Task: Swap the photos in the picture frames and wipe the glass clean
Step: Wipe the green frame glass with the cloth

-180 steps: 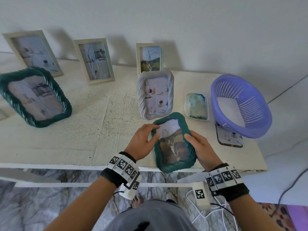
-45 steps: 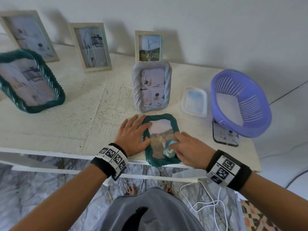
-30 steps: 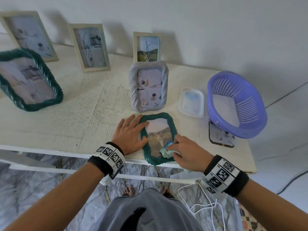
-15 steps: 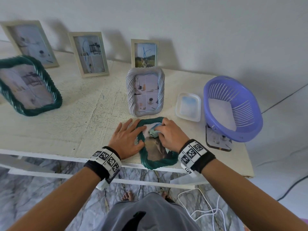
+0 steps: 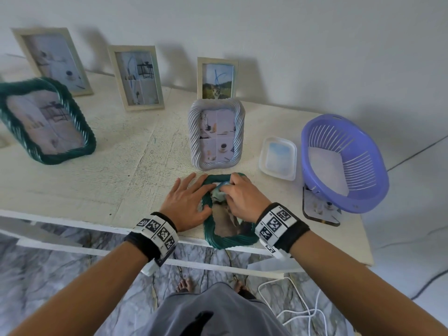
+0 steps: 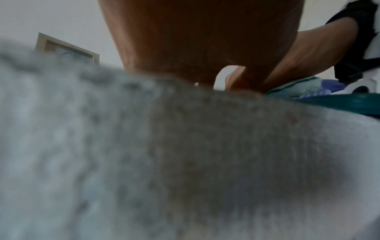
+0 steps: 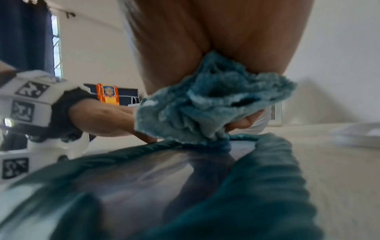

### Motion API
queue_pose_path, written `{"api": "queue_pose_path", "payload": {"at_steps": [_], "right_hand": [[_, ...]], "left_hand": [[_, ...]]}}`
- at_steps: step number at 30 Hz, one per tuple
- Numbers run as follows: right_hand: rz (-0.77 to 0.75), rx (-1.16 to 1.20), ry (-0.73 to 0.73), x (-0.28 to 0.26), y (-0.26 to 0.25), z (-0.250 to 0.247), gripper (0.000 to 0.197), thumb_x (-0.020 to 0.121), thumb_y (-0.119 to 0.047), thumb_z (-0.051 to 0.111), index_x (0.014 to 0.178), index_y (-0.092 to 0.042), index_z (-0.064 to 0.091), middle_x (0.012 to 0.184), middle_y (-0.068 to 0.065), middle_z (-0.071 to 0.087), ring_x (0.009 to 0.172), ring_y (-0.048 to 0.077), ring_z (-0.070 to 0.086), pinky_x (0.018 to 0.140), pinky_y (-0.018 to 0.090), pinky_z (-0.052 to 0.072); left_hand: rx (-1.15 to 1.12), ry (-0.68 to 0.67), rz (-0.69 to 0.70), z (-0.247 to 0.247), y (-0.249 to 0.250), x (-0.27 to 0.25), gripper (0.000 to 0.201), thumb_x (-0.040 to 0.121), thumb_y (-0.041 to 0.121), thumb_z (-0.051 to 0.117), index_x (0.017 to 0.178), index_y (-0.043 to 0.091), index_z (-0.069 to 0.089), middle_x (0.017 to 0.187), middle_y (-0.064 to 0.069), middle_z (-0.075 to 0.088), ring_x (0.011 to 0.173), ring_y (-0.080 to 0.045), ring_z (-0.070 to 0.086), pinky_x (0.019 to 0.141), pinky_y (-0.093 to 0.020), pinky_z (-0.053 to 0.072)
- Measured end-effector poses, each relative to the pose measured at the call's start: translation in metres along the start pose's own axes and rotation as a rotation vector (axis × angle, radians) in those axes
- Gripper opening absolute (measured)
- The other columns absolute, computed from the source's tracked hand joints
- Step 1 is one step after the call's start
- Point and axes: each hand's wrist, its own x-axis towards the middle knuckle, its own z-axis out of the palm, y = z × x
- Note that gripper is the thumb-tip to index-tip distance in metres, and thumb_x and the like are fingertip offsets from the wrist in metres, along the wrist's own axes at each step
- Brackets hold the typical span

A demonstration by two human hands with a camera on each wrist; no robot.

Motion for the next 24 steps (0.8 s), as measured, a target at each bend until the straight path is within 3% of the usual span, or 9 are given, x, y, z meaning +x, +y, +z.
{"api": "queue_pose_path", "payload": {"at_steps": [4,7,10,13,15,18,21,24], "right_hand": [[-0.116,0.049,-0.092,-0.030,0.005,0.001,0.030,0.092,-0.009,0.050,0.117,-0.011,0.065,0.099,0.007,0.042,0.090,0.024,0.043,0.083,0.034,0.039],[-0.165,0.012,-0.163,-0.056,0.009,-0.001,0.027,0.091,-0.009,0.051,0.113,-0.012,0.066,0.107,0.009,0.047,0.092,0.025,0.048,0.079,0.028,0.037],[-0.156,-0.008,-0.255,-0.070,0.011,-0.012,0.026,0.092,-0.012,0.047,0.109,-0.013,0.067,0.115,0.003,0.048,0.094,0.023,0.050,0.081,0.031,0.041],[-0.078,0.026,-0.340,-0.064,0.022,-0.030,0.025,0.095,-0.017,0.049,0.111,-0.017,0.069,0.101,0.003,0.049,0.087,0.019,0.049,0.078,0.033,0.039],[-0.018,0.097,-0.287,-0.057,0.033,-0.040,0.025,0.096,-0.021,0.054,0.118,-0.021,0.068,0.099,0.006,0.051,0.088,0.017,0.048,0.080,0.034,0.040],[0.099,0.122,-0.054,-0.042,0.054,-0.050,0.031,0.095,-0.019,0.056,0.125,-0.021,0.064,0.095,0.004,0.049,0.084,0.016,0.049,0.077,0.032,0.040],[0.272,0.020,0.131,-0.022,0.068,-0.054,0.032,0.095,-0.016,0.051,0.126,-0.020,0.058,0.103,0.007,0.045,0.079,0.029,0.057,0.069,0.035,0.046],[0.385,-0.019,0.212,-0.002,0.073,-0.052,0.023,0.096,-0.011,0.049,0.118,-0.016,0.052,0.111,0.014,0.043,0.068,0.035,0.053,0.060,0.037,0.042]], "left_hand": [[0.014,-0.026,-0.004,0.001,0.001,0.001,0.083,0.076,0.066,0.012,0.152,0.036,0.028,0.165,0.006,0.014,0.152,-0.024,0.008,0.122,-0.051,0.005],[0.023,-0.044,-0.005,0.000,-0.001,0.001,0.086,0.074,0.067,0.012,0.153,0.036,0.026,0.165,0.005,0.012,0.152,-0.024,0.006,0.123,-0.051,0.005],[0.022,-0.030,-0.004,0.000,-0.002,0.000,0.086,0.074,0.067,0.012,0.153,0.035,0.027,0.165,0.005,0.013,0.152,-0.024,0.007,0.122,-0.051,0.005],[0.016,-0.018,-0.002,0.001,-0.002,-0.001,0.085,0.075,0.066,0.012,0.152,0.036,0.027,0.165,0.006,0.013,0.152,-0.023,0.006,0.123,-0.051,0.005],[0.016,-0.011,0.002,0.003,-0.003,-0.003,0.083,0.076,0.064,0.012,0.152,0.035,0.027,0.165,0.005,0.012,0.152,-0.024,0.006,0.123,-0.051,0.004],[-0.022,0.027,0.024,0.006,-0.004,-0.003,0.079,0.079,0.061,0.017,0.151,0.032,0.032,0.164,0.002,0.017,0.152,-0.027,0.009,0.121,-0.053,0.004],[-0.032,0.031,0.030,0.009,-0.004,-0.002,0.077,0.080,0.060,0.019,0.151,0.032,0.033,0.164,0.003,0.017,0.152,-0.027,0.009,0.121,-0.052,0.003],[-0.046,0.043,0.032,0.011,-0.005,-0.002,0.075,0.080,0.057,0.021,0.150,0.033,0.035,0.164,0.004,0.018,0.152,-0.027,0.010,0.121,-0.053,0.005]]}}
